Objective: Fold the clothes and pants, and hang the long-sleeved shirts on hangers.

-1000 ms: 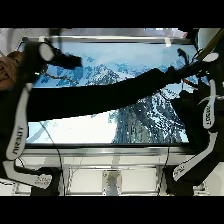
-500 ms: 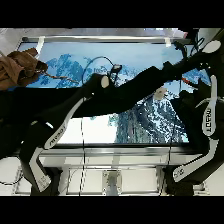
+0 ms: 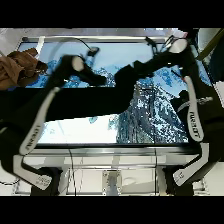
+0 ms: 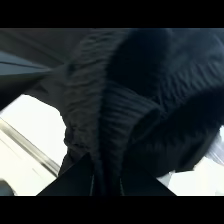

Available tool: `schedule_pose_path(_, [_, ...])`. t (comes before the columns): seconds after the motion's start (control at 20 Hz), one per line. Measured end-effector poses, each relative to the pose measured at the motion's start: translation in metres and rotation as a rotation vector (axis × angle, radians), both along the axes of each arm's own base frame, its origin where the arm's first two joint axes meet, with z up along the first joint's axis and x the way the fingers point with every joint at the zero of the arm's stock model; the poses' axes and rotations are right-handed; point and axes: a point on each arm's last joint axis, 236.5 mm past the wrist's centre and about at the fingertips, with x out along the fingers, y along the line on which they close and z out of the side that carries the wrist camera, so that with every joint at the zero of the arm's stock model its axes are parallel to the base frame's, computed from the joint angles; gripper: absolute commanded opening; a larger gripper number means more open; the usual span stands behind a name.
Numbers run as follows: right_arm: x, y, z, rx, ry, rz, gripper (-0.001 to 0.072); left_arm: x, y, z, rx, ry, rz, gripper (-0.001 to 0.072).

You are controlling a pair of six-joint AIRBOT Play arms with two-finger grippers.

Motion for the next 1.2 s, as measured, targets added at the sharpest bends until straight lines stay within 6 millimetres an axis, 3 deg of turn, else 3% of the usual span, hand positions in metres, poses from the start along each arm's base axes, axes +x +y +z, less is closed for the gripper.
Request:
schedule_pose_path(0.1, [-0.001,0.053,-0.003,0.023,-0.059,0.029,0.0025,-0.001,0.049,0.031,0.044,-0.036,0.043,0.0007])
schedule_pose_path(0.25, [-0.012,0.135,-0.025,0.054,-0.12,0.08,0.0045,-0.009,0.104,0.068,0.08,-0.084,0.102,0.0008])
schedule_pose_path(0.3, [-0.018,0.161,-0.034,0.067,-0.139,0.094,0.0239,-0.011,0.12,0.078,0.094,-0.1,0.12,0.0007])
schedule_pose_path(0.35, [-0.023,0.188,-0.043,0.084,-0.162,0.101,0.0514,-0.013,0.133,0.085,0.101,-0.11,0.137,0.0007])
schedule_pose_path(0.4, [-0.028,0.213,-0.049,0.104,-0.189,0.104,0.0609,-0.016,0.144,0.091,0.106,-0.117,0.152,0.0008])
schedule_pose_path(0.45, [-0.036,0.233,-0.054,0.119,-0.208,0.111,0.0602,-0.018,0.154,0.096,0.113,-0.121,0.165,0.0008])
schedule_pose_path(0.55, [-0.045,0.251,-0.06,0.121,-0.234,0.126,0.06,-0.021,0.171,0.099,0.123,-0.118,0.193,0.0008])
schedule_pose_path(0.65, [-0.044,0.242,-0.067,0.072,-0.241,0.145,0.06,-0.024,0.183,0.101,0.129,-0.113,0.214,0.0007])
schedule_pose_path(0.7, [-0.041,0.227,-0.071,0.03,-0.227,0.157,0.06,-0.024,0.188,0.102,0.131,-0.112,0.223,0.0008])
schedule_pose_path(0.9, [-0.014,0.124,-0.089,-0.158,-0.114,0.134,0.0612,-0.025,0.199,0.102,0.14,-0.109,0.242,0.0008])
schedule_pose_path(0.95, [-0.007,0.099,-0.094,-0.183,-0.081,0.11,0.0672,-0.026,0.2,0.102,0.14,-0.109,0.244,0.0008])
schedule_pose_path(1.05, [0.004,0.06,-0.107,-0.191,0.006,0.025,0.0684,-0.025,0.201,0.102,0.141,-0.106,0.247,0.0007])
schedule_pose_path(1.2, [0.006,0.037,-0.136,-0.094,0.176,-0.078,0.0684,-0.025,0.202,0.1,0.143,-0.102,0.248,0.0009])
